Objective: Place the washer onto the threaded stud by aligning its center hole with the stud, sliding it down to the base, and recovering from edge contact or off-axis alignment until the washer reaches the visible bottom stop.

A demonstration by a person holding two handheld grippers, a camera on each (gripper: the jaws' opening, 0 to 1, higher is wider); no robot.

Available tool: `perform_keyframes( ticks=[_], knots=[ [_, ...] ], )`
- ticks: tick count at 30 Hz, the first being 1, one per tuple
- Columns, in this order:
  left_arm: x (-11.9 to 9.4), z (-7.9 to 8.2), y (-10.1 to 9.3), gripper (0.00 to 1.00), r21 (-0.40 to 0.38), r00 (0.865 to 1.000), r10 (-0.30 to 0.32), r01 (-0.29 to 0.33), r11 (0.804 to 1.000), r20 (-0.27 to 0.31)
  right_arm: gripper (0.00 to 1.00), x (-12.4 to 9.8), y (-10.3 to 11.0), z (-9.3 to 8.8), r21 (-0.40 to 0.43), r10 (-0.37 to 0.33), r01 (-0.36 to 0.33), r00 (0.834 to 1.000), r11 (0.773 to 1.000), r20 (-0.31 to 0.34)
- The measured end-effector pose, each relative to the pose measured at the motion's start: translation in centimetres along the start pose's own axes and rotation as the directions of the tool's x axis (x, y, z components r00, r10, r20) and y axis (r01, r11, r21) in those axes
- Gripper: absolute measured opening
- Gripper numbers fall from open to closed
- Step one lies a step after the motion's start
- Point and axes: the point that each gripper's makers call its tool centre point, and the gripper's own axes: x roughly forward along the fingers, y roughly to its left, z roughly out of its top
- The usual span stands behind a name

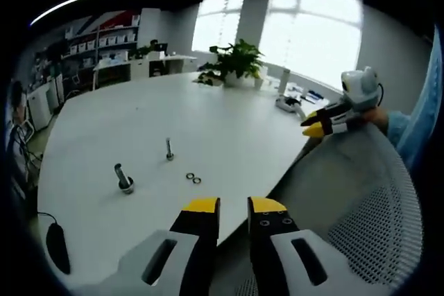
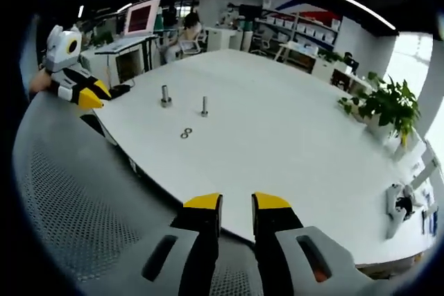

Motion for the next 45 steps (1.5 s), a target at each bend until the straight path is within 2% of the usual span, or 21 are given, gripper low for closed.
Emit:
perform_keyframes(
  ticks=[2, 6, 8, 10, 11, 14, 15, 17, 19, 20, 21, 22, 23, 24, 30, 34, 35, 36, 39, 42, 45],
  knots=[
    [0.0, 0.2, 0.4, 0.14, -0.008, 1.000, 0.008, -0.008, 1.000, 0.004, 0.21, 0.0, 0.0, -0.1, -0.008, 0.035, -0.035, 0.999, 0.999, -0.032],
    [-0.2, 0.6, 1.2, 0.09, -0.039, 1.000, 0.020, -0.020, 0.999, 0.010, 0.21, 0.3, -0.6, 1.4, -0.135, 0.080, -0.090, 0.994, 0.987, -0.078],
    [-0.3, 1.0, 1.9, 0.08, -0.044, 0.999, 0.037, -0.036, 0.998, 0.024, 0.21, 0.9, -0.3, 2.5, -0.186, 0.133, -0.151, 0.986, 0.971, -0.103],
    [-0.6, 1.2, 2.8, 0.08, -0.053, 0.997, 0.067, -0.065, 0.996, 0.038, 0.21, 1.8, -0.1, 3.5, -0.242, 0.174, -0.201, 0.976, 0.949, -0.129],
    [-0.7, 1.2, 3.0, 0.08, -0.064, 0.997, 0.069, -0.066, 0.996, 0.041, 0.21, 2.4, 0.2, 3.8, -0.264, 0.202, -0.239, 0.966, 0.934, -0.158],
    [-1.3, 1.3, 3.8, 0.07, -0.152, 0.993, 0.093, -0.080, 0.985, 0.079, 0.21, 4.1, 0.6, 4.7, -0.338, 0.233, -0.292, 0.951, 0.895, -0.205],
    [-1.5, 1.1, 3.9, 0.05, -0.153, 0.993, 0.088, -0.075, 0.985, 0.079, 0.22, 5.0, 0.9, 5.1, -0.359, 0.248, -0.312, 0.945, 0.880, -0.212],
    [-1.7, 0.9, 4.1, 0.01, -0.149, 0.993, 0.092, -0.080, 0.986, 0.075, 0.24, 6.2, 1.5, 5.4, -0.361, 0.275, -0.341, 0.935, 0.868, -0.223],
    [-1.8, 0.9, 4.2, 0.01, -0.146, 0.992, 0.099, -0.086, 0.985, 0.080, 0.24, 7.7, 2.5, 5.6, -0.340, 0.320, -0.393, 0.914, 0.854, -0.250],
    [-1.8, 1.0, 4.2, 0.02, -0.147, 0.991, 0.100, -0.087, 0.985, 0.084, 0.24, 8.5, 3.1, 5.7, -0.340, 0.346, -0.423, 0.900, 0.840, -0.264],
    [-1.7, 1.1, 4.1, 0.03, -0.145, 0.991, 0.099, -0.086, 0.986, 0.085, 0.24, 9.1, 3.4, 5.8, -0.338, 0.359, -0.434, 0.895, 0.835, -0.264],
    [-1.5, 0.8, 4.0, 0.03, -0.140, 0.993, 0.090, -0.080, 0.987, 0.070, 0.24, 9.7, 3.6, 6.0, -0.334, 0.367, -0.443, 0.891, 0.832, -0.268],
    [-1.4, 0.2, 3.5, 0.02, -0.143, 0.997, 0.065, -0.060, 0.988, 0.031, 0.24, 10.2, 4.0, 6.0, -0.332, 0.380, -0.460, 0.882, 0.823, -0.279],
    [-1.2, 0.3, 3.5, 0.01, -0.138, 0.997, 0.063, -0.058, 0.989, 0.034, 0.24, 10.9, 4.6, 6.2, -0.333, 0.404, -0.487, 0.868, 0.807, -0.290],
    [-1.1, 0.2, 3.5, 0.04, -0.150, 0.998, 0.051, -0.046, 0.988, 0.031, 0.24, 13.5, 6.5, 6.9, -0.334, 0.436, -0.525, 0.846, 0.783, -0.308],
    [-1.1, 0.3, 3.6, 0.04, -0.147, 0.998, 0.052, -0.047, 0.988, 0.030, 0.24, 15.4, 7.9, 7.0, -0.265, 0.483, -0.554, 0.826, 0.789, -0.290],
    [-1.0, 0.3, 3.6, 0.05, -0.145, 0.998, 0.053, -0.048, 0.988, 0.031, 0.24, 15.9, 8.3, 6.6, -0.256, 0.490, -0.566, 0.816, 0.783, -0.307],
    [-1.0, 0.3, 3.7, 0.05, -0.143, 0.998, 0.055, -0.050, 0.988, 0.031, 0.24, 16.2, 8.5, 6.4, -0.262, 0.488, -0.570, 0.812, 0.779, -0.319],
    [-1.0, 0.3, 3.8, 0.06, -0.150, 0.998, 0.057, -0.052, 0.987, 0.028, 0.24, 17.5, 9.1, 6.0, -0.296, 0.477, -0.576, 0.809, 0.762, -0.344],
    [-1.0, 0.2, 3.8, 0.06, -0.160, 0.998, 0.057, -0.052, 0.986, 0.024, 0.24, 18.5, 10.1, 6.3, -0.292, 0.491, -0.589, 0.800, 0.754, -0.345],
    [-1.0, 0.1, 3.8, 0.06, -0.166, 0.998, 0.059, -0.055, 0.985, 0.024, 0.24, 19.4, 10.4, 6.3, -0.306, 0.489, -0.590, 0.800, 0.747, -0.347]
  ],
)
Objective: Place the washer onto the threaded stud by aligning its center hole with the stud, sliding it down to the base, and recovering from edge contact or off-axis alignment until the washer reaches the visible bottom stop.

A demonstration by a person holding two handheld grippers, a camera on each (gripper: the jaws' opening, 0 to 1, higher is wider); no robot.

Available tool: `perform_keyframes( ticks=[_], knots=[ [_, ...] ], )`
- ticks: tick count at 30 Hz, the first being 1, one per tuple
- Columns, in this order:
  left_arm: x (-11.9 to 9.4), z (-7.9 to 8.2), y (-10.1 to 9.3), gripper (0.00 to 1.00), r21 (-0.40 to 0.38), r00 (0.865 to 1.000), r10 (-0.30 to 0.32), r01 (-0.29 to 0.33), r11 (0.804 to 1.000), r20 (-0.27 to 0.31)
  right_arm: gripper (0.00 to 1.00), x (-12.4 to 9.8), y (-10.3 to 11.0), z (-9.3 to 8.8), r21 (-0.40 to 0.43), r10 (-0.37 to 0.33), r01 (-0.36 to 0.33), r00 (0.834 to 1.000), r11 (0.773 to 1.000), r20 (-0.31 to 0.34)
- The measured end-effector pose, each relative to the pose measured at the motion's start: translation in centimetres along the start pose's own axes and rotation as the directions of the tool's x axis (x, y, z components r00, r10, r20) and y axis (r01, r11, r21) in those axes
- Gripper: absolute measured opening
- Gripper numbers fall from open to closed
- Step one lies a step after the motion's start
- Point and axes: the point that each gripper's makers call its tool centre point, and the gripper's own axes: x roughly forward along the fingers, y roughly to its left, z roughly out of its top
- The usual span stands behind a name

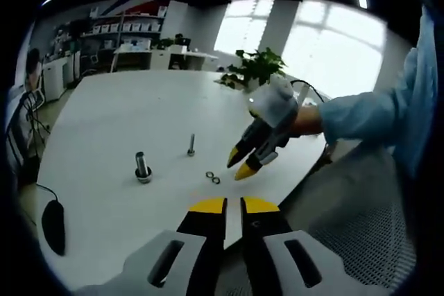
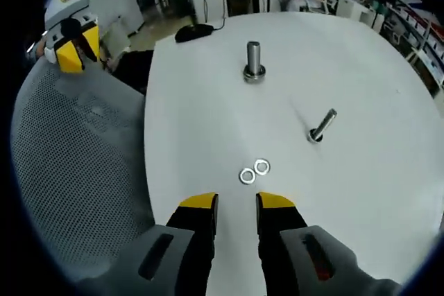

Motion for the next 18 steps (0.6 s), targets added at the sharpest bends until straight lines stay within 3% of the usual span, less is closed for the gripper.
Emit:
perform_keyframes(
  ticks=[10, 12, 14, 18],
  knots=[
    [0.1, -0.1, 0.0, 0.05, 0.000, 1.000, -0.007, 0.007, 1.000, -0.013, 0.23, 2.4, -0.3, 0.3, -0.006, 0.009, -0.009, 1.000, 1.000, -0.017],
    [0.2, -0.1, 0.0, 0.05, -0.001, 1.000, -0.008, 0.008, 1.000, -0.015, 0.23, 2.8, -0.6, -0.5, -0.078, -0.012, 0.007, 0.998, 0.997, -0.064],
    [0.2, -0.2, -0.1, 0.05, -0.001, 1.000, -0.011, 0.011, 1.000, -0.017, 0.22, 3.0, -0.8, -0.3, -0.132, -0.043, 0.036, 0.998, 0.991, -0.053],
    [0.2, -0.2, -0.1, 0.05, -0.002, 1.000, -0.011, 0.011, 1.000, -0.021, 0.22, 2.9, -0.7, 0.2, -0.081, -0.028, 0.026, 0.999, 0.996, -0.029]
  ],
)
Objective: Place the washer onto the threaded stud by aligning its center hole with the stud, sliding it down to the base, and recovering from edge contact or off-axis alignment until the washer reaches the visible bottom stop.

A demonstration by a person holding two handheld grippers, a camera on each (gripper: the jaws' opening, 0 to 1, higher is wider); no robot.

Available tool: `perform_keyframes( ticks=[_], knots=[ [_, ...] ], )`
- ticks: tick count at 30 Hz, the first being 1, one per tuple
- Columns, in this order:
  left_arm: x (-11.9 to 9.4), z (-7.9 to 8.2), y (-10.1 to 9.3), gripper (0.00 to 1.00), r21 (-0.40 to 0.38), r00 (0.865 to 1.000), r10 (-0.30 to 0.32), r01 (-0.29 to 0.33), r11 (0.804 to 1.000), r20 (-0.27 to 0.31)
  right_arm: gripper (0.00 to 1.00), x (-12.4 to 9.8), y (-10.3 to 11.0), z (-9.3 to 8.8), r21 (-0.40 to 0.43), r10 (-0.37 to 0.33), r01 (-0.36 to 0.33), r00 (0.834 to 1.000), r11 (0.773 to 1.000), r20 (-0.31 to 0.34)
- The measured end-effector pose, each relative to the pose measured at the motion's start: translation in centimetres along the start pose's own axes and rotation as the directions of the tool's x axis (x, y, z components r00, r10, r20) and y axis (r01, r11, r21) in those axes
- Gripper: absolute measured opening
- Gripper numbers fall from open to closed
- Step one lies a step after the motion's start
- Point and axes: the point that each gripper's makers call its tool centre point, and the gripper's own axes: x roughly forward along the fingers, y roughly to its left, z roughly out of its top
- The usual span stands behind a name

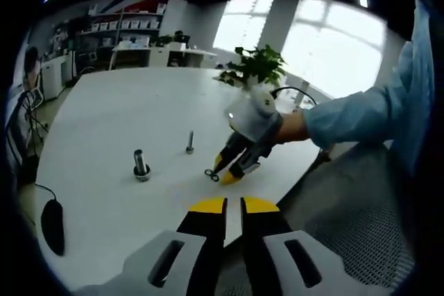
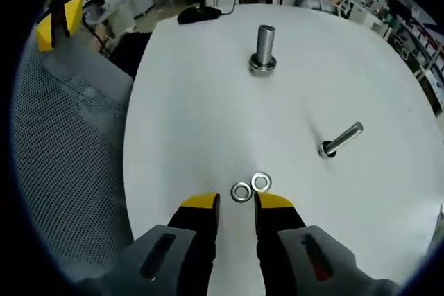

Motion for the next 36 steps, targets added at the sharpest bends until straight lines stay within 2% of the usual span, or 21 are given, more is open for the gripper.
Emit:
perform_keyframes(
  ticks=[6, 11, 14, 17, 20, 29, 32, 36],
  knots=[
    [0.1, -0.1, -0.2, 0.05, 0.008, 1.000, -0.009, 0.009, 1.000, -0.005, 0.20, 0.1, -0.2, 0.3, -0.026, -0.018, 0.019, 1.000, 0.999, 0.025],
    [0.1, -0.1, -0.3, 0.05, 0.010, 1.000, -0.013, 0.013, 1.000, -0.009, 0.18, 0.1, -0.2, 0.3, -0.002, -0.028, 0.028, 0.998, 1.000, 0.047],
    [0.1, -0.2, -0.3, 0.05, 0.013, 1.000, -0.015, 0.015, 1.000, -0.012, 0.14, 0.0, -0.6, 0.1, -0.017, -0.048, 0.048, 0.998, 0.999, 0.031],
    [0.1, -0.2, -0.3, 0.05, 0.010, 1.000, -0.014, 0.014, 1.000, -0.012, 0.14, -0.1, -0.8, 0.0, -0.074, -0.077, 0.078, 0.997, 0.994, 0.008],
    [0.1, -0.2, -0.3, 0.05, 0.011, 1.000, -0.011, 0.012, 1.000, -0.011, 0.14, -0.2, -0.8, 0.1, -0.074, -0.085, 0.085, 0.996, 0.994, 0.011],
    [0.1, -0.2, -0.3, 0.05, 0.009, 1.000, -0.009, 0.009, 1.000, -0.010, 0.14, -1.9, -1.6, 2.2, -0.065, -0.103, 0.107, 0.993, 0.992, 0.061],
    [0.1, -0.2, -0.2, 0.05, 0.009, 1.000, -0.008, 0.008, 1.000, -0.011, 0.14, -3.0, -2.2, 3.7, -0.042, -0.113, 0.118, 0.988, 0.992, 0.102],
    [0.1, -0.2, -0.3, 0.05, 0.012, 1.000, -0.010, 0.010, 1.000, -0.012, 0.14, -4.2, -3.3, 4.9, -0.061, -0.149, 0.158, 0.981, 0.986, 0.125]
  ],
)
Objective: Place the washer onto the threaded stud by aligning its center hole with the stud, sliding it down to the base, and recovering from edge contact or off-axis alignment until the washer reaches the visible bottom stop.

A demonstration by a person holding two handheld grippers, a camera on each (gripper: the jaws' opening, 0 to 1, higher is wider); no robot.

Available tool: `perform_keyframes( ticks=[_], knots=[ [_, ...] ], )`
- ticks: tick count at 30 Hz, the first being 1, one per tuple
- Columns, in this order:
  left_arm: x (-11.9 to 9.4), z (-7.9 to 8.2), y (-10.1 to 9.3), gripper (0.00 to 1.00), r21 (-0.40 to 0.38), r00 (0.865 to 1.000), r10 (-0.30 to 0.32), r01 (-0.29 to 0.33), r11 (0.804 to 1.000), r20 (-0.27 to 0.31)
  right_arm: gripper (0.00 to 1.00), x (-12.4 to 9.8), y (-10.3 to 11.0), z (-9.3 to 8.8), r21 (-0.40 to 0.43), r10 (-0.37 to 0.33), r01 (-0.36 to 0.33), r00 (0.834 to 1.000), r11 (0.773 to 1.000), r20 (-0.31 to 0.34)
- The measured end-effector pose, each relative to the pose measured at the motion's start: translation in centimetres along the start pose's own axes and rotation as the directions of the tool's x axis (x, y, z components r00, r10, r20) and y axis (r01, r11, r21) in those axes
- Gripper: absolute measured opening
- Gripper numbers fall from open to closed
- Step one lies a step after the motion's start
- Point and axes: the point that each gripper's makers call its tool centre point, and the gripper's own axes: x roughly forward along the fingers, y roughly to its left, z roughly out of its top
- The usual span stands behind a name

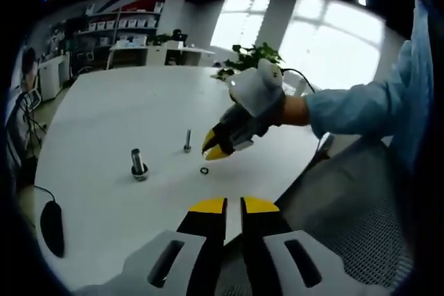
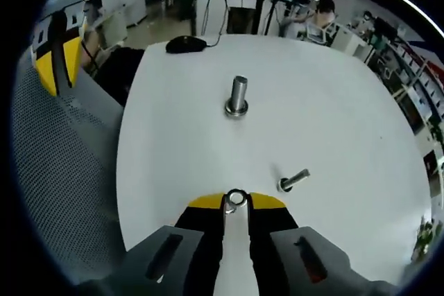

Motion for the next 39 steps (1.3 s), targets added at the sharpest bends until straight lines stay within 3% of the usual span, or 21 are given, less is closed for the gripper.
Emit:
perform_keyframes(
  ticks=[10, 15, 26, 39],
  knots=[
    [0.0, 0.0, 0.0, 0.05, -0.001, 1.000, 0.000, 0.000, 1.000, 0.000, 0.14, -0.9, -4.0, 1.0, -0.004, -0.114, 0.114, 0.994, 0.994, 0.000],
    [0.0, 0.0, 0.0, 0.05, -0.001, 1.000, 0.001, -0.001, 1.000, 0.000, 0.14, -0.5, -5.1, 1.2, -0.009, -0.135, 0.135, 0.991, 0.991, -0.018],
    [0.0, -0.2, 0.0, 0.05, -0.001, 1.000, -0.001, 0.001, 1.000, -0.011, 0.14, 1.0, -6.0, 1.7, -0.008, -0.136, 0.135, 0.991, 0.991, -0.019],
    [0.0, -0.3, 0.0, 0.05, -0.004, 1.000, -0.004, 0.004, 1.000, -0.015, 0.14, 1.8, -6.1, 0.6, -0.025, -0.118, 0.117, 0.991, 0.993, -0.061]
  ],
)
